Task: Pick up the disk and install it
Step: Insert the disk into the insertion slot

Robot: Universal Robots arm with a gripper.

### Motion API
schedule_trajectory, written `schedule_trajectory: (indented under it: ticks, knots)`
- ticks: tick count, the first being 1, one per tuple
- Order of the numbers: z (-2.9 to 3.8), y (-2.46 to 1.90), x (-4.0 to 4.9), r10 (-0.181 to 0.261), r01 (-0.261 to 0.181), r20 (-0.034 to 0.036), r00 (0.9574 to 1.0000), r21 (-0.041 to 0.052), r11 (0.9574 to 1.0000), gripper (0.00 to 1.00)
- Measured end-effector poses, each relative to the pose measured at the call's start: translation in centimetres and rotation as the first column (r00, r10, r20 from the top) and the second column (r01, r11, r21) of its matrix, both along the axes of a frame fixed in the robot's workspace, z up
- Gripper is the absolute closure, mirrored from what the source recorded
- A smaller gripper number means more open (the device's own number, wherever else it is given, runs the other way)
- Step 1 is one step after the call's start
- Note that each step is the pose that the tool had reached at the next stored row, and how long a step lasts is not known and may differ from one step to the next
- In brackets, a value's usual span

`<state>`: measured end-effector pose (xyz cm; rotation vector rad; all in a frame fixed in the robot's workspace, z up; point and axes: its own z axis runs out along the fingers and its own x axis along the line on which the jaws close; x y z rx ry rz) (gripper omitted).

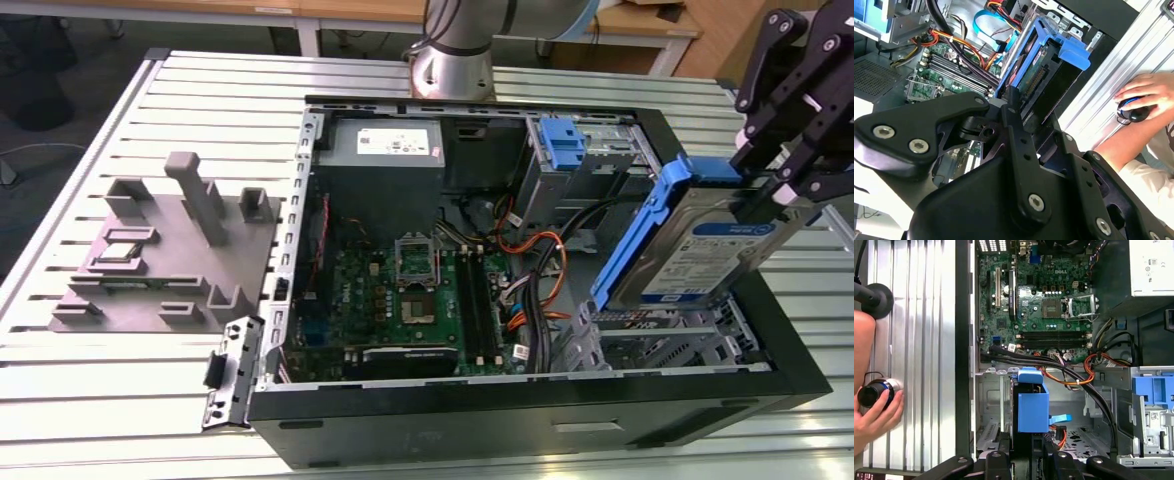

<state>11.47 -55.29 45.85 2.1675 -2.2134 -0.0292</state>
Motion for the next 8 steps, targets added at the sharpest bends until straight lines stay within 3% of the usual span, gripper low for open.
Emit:
schedule_trajectory:
  ticks: [8]
  knots:
    - [-0.29,-0.21,0.00,0.000,0.000,0.0000,1.0000,-0.0001,1.0000,0.65]
